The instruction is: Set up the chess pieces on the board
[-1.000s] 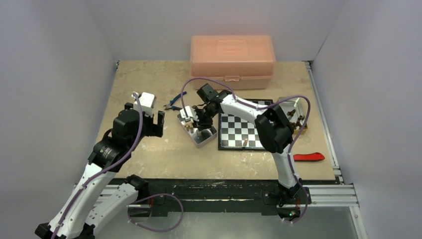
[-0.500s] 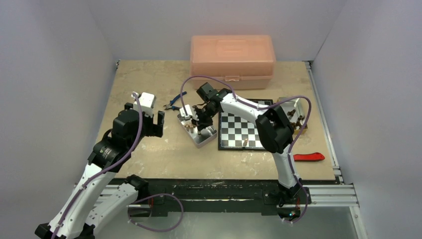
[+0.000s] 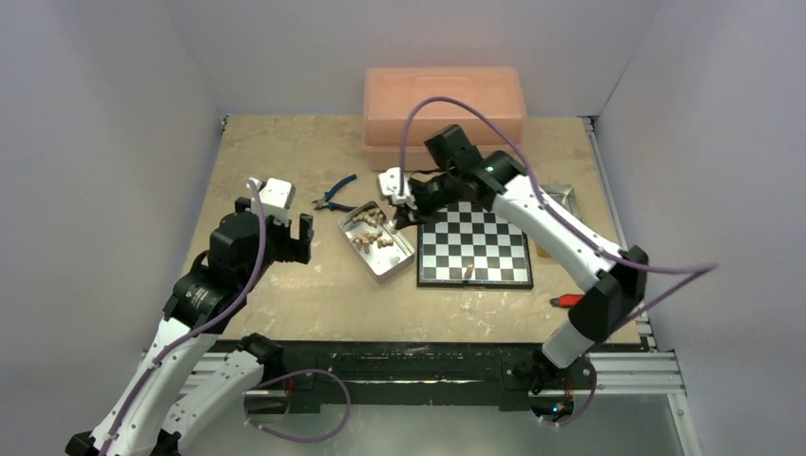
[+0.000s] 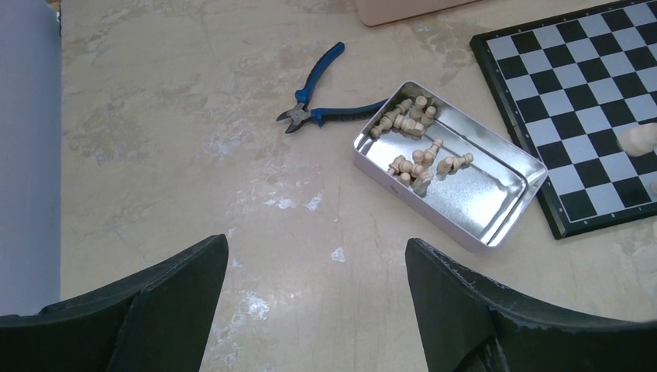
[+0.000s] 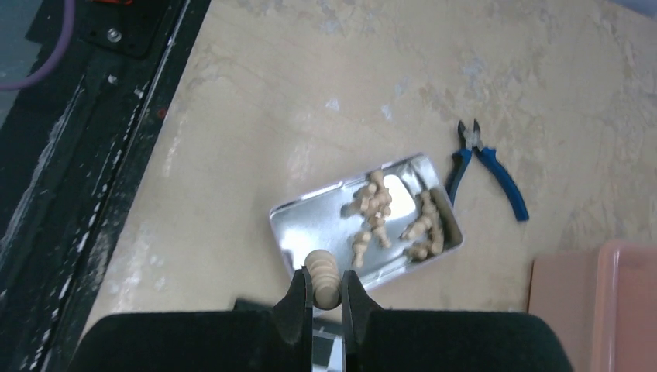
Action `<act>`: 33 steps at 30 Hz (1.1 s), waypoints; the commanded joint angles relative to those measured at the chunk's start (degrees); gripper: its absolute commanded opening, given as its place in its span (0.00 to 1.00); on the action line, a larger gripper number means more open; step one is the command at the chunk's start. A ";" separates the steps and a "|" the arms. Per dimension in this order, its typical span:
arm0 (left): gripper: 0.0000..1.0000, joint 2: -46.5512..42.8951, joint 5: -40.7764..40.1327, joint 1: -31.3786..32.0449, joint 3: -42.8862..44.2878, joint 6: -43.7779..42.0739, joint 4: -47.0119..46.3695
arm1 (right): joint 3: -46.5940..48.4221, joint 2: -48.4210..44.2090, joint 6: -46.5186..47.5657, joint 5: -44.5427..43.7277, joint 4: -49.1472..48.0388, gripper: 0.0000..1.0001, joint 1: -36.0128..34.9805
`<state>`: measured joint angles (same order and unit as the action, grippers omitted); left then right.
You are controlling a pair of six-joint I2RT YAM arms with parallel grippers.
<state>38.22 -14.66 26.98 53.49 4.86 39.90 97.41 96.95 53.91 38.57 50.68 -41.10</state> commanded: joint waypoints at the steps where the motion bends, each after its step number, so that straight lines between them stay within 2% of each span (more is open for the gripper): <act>1: 0.86 -0.24 4.28 -0.53 -0.59 -0.56 -3.01 | -11.53 -12.89 -2.05 2.57 0.16 0.00 7.46; 4: 0.88 0.30 6.59 -0.53 -0.63 -0.36 -3.29 | -19.56 -22.33 -2.89 5.16 -3.43 0.00 16.97; 7: 0.88 0.98 7.83 -0.46 -0.46 -0.38 -3.20 | -25.71 -30.30 -3.11 6.18 -5.27 0.00 23.41; 13: 0.88 2.01 7.93 -0.44 -0.39 -0.55 -2.98 | -34.85 -34.93 -2.32 7.14 -5.58 0.00 33.52; 16: 0.88 2.34 7.41 -0.44 -0.57 -0.59 -3.00 | -38.69 -33.86 -0.76 8.27 -5.25 0.00 34.71; 22: 0.88 2.48 7.01 -0.44 -0.58 -0.82 -2.90 | -43.95 -35.48 0.93 4.64 -7.16 0.00 35.09; 26: 0.88 2.23 6.88 -0.44 -0.57 -0.82 -2.96 | -46.31 -34.50 5.71 3.42 -5.44 0.00 35.12; 33: 0.88 2.23 7.01 -0.48 -0.59 -0.99 -2.77 | -49.12 -31.47 7.63 2.03 -7.11 0.00 34.99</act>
<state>40.97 -7.68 26.85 53.49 4.86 39.11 49.63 64.79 58.61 41.15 45.23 -6.31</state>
